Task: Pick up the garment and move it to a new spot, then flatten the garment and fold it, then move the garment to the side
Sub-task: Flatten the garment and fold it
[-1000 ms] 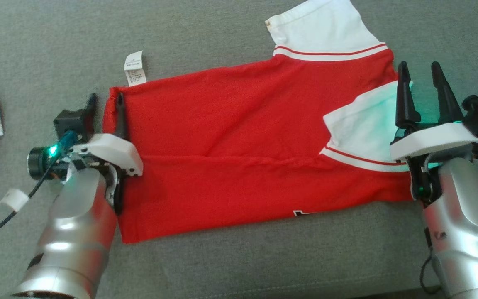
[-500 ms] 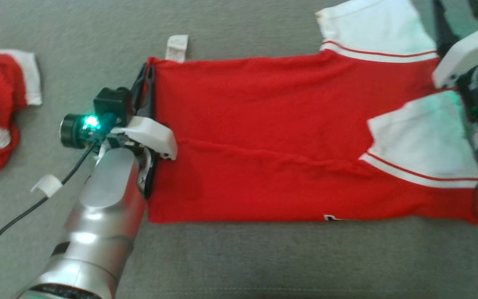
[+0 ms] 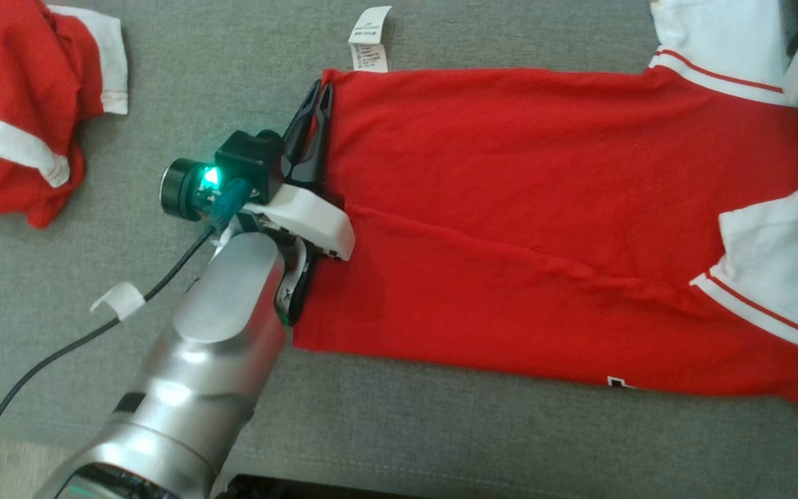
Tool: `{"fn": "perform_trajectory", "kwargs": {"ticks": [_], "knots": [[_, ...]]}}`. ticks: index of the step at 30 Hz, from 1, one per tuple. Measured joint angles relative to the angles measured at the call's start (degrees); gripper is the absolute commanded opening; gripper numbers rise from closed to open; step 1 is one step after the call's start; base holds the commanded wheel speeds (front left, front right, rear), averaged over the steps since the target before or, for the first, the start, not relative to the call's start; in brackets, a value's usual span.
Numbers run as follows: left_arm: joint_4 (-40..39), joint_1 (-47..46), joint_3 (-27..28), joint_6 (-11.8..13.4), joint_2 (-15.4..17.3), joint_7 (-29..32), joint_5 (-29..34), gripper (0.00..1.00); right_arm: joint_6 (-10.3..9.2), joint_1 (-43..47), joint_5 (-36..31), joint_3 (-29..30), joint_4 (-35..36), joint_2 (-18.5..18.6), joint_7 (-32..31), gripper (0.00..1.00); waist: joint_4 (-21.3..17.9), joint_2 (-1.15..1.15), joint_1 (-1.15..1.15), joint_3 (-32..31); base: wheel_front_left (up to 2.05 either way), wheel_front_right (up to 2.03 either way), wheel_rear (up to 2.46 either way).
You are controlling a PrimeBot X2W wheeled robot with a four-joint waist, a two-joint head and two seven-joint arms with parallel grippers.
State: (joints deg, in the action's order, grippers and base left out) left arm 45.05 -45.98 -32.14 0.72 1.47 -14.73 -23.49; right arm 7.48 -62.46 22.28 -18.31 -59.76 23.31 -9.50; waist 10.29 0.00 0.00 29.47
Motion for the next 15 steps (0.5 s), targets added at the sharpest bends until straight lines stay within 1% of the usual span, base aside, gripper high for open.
{"fn": "perform_trajectory", "kwargs": {"ticks": [3,4,5,6,8,9,12,15], "knots": [[-0.31,-0.5,-1.4,1.1,0.02,-0.03,-1.1,0.0,0.0,-1.24,2.64,-2.53,0.45,0.32,-1.85,1.0,0.33,0.0,-0.01,0.59,0.0,0.0,0.0],[-0.35,-0.64,-1.52,1.3,0.02,-0.03,-1.37,0.0,0.0,-1.5,3.31,-3.42,0.7,0.59,-2.12,0.87,0.3,0.0,0.0,0.7,0.0,0.0,0.0],[-0.43,-0.69,-1.64,1.31,0.02,-0.03,-1.6,0.0,0.0,-1.55,3.5,-4.17,0.68,0.99,-2.13,0.33,0.26,0.0,-0.01,0.77,0.0,0.0,0.0],[-0.46,-0.69,-1.72,1.38,0.02,-0.03,-1.88,0.0,0.0,-1.54,3.53,-5.2,0.76,1.33,-2.21,0.0,0.25,0.0,-0.01,0.78,0.0,0.0,0.0],[-0.7,-0.69,-1.79,1.82,0.02,-0.03,-2.04,0.0,0.0,-1.55,4.08,-5.75,0.82,1.65,-1.79,0.0,0.27,0.0,-0.01,0.82,0.0,0.0,0.0],[-0.93,-0.7,-1.75,1.89,0.02,-0.03,-2.33,0.0,0.0,-1.56,4.02,-5.94,0.79,1.81,-0.44,0.0,0.25,0.0,-0.01,0.88,0.0,0.0,0.0],[-2.6,-0.71,-1.01,2.89,0.02,-0.03,-1.9,0.0,0.0,-1.59,2.74,-5.06,-0.82,2.68,6.55,0.0,0.0,0.0,0.0,1.12,0.0,0.0,0.0],[-5.44,-0.96,1.62,3.41,-0.07,-0.03,0.57,0.0,0.0,-2.65,0.18,-2.61,-3.47,3.03,14.32,0.0,-0.5,0.0,0.0,1.09,0.0,0.0,0.0]]}}
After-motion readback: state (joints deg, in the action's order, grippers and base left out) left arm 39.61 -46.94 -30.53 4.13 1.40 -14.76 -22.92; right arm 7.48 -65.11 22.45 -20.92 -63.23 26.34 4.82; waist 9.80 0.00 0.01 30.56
